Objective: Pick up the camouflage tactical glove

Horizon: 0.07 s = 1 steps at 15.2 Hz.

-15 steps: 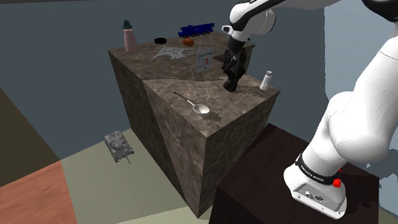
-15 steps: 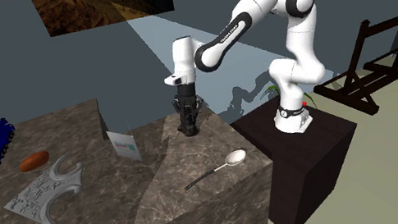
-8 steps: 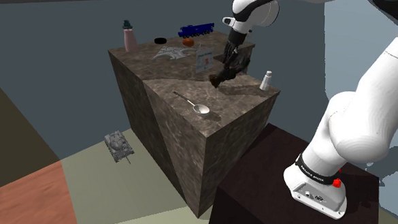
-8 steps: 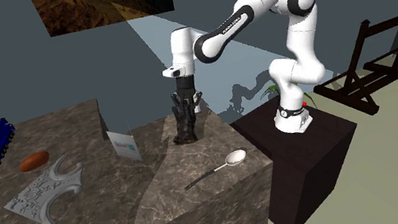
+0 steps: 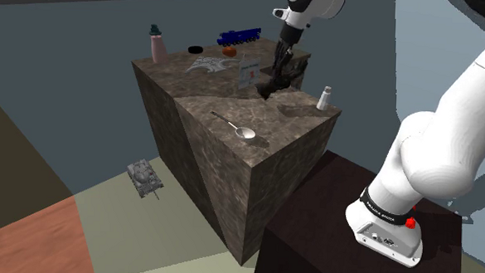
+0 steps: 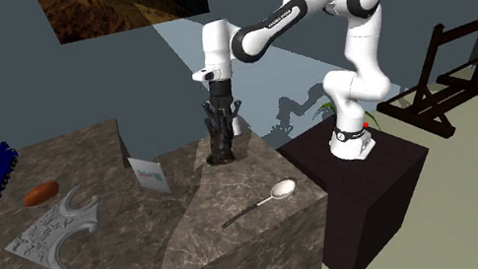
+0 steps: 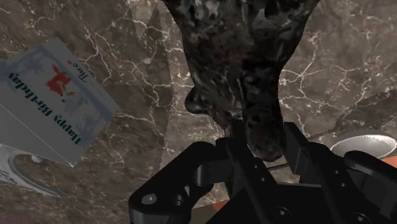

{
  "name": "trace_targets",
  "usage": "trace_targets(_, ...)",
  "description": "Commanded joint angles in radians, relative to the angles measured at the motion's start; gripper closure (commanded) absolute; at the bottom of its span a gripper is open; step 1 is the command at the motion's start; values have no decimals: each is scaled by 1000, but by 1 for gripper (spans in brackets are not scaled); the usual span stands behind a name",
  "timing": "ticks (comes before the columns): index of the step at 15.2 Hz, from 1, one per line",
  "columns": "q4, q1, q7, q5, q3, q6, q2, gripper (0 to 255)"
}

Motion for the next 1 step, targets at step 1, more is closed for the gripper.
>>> trace_targets(1, 7, 0, 3, -2, 1, -8, -2, 255)
